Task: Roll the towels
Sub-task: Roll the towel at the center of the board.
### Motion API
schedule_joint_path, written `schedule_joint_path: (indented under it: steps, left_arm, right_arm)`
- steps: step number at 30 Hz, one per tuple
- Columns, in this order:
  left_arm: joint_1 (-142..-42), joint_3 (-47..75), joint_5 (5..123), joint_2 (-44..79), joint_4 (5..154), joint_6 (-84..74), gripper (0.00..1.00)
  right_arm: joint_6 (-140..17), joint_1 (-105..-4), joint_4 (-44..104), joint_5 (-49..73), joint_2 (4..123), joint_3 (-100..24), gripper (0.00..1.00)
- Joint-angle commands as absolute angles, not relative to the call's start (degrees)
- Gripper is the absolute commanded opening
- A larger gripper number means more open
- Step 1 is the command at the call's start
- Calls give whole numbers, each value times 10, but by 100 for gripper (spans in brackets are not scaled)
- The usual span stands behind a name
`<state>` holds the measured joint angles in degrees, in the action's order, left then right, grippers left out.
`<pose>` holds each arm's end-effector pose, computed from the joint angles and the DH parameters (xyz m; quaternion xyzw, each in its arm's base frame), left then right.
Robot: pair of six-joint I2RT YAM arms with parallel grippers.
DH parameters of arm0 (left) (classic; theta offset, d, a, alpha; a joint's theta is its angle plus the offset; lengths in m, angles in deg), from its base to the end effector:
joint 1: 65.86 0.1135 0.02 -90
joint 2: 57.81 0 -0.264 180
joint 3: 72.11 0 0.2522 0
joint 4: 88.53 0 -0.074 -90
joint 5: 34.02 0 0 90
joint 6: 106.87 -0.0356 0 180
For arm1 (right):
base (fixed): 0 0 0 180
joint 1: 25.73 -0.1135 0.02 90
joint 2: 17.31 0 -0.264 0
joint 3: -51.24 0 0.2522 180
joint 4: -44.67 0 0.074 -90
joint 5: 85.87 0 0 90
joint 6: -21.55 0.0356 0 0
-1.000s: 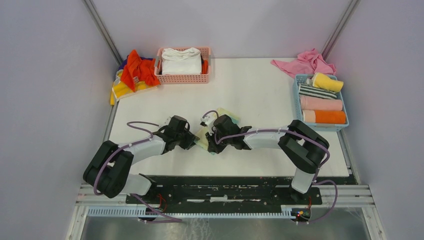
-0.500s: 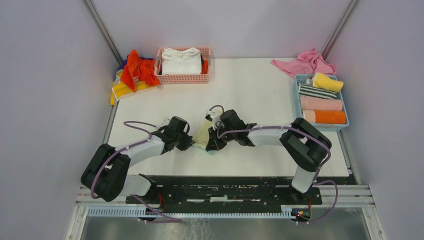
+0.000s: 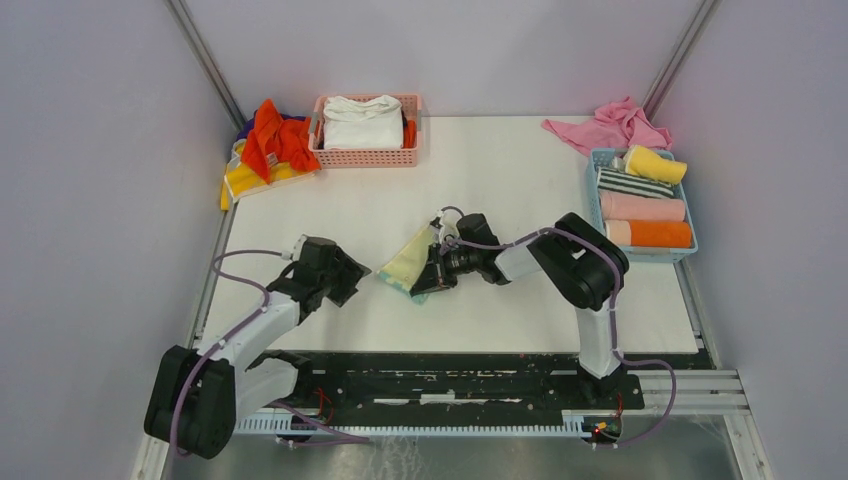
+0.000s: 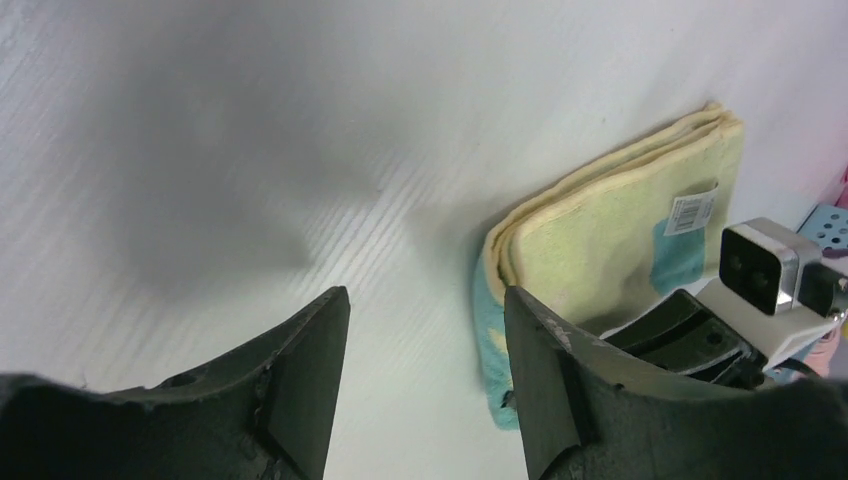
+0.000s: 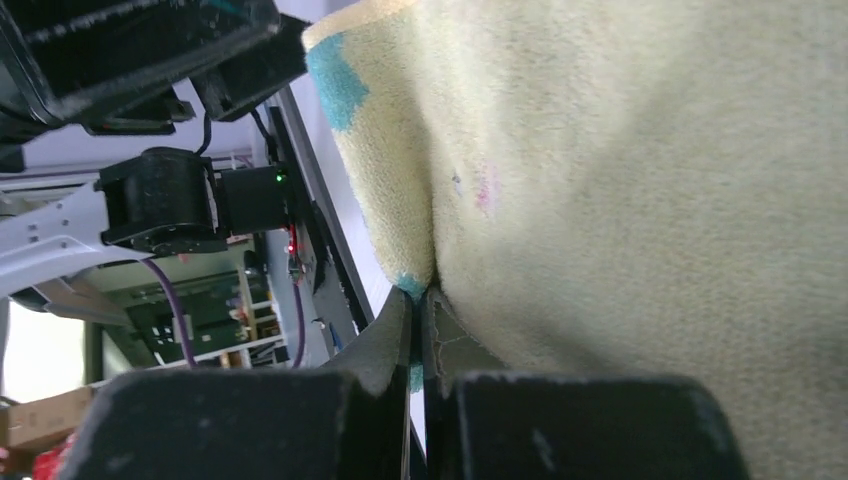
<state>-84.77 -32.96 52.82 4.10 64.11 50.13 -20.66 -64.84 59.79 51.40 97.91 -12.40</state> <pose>0.1884 -0.0625 0.1648 -0.3915 0.8543 -0.2133 0.2672 0.2692 0.2525 0.0964 -0.1182 0.8292 0.5436 0.0534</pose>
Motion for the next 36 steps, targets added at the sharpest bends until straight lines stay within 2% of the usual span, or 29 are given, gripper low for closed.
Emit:
schedule_joint_path:
  steps: [1,8,15,22,27,31,36]
  left_arm:
    - [-830,-363,581,-7,649,433,66]
    - [-828,-405,650,-19,702,420,69]
    - [-838,-391,695,74,788,422,68]
    - [-860,-363,677,155,831,423,66]
    - [-861,-355,654,204,829,439,58]
    - [-866,-342,639,241,814,446,52]
    - [-869,-336,617,271,787,455,47]
  right_arm:
    - [-139,-633,669,563,1002,-128,2]
    - [-133,-619,642,573,1041,-136,3]
    - [-146,-618,616,576,1051,-150,4]
    - [-155,-618,586,577,1050,-164,5]
    - [-186,-618,538,565,1026,-173,10]
    - [-234,-618,478,546,992,-181,19]
    - [-339,-626,333,477,911,-200,32]
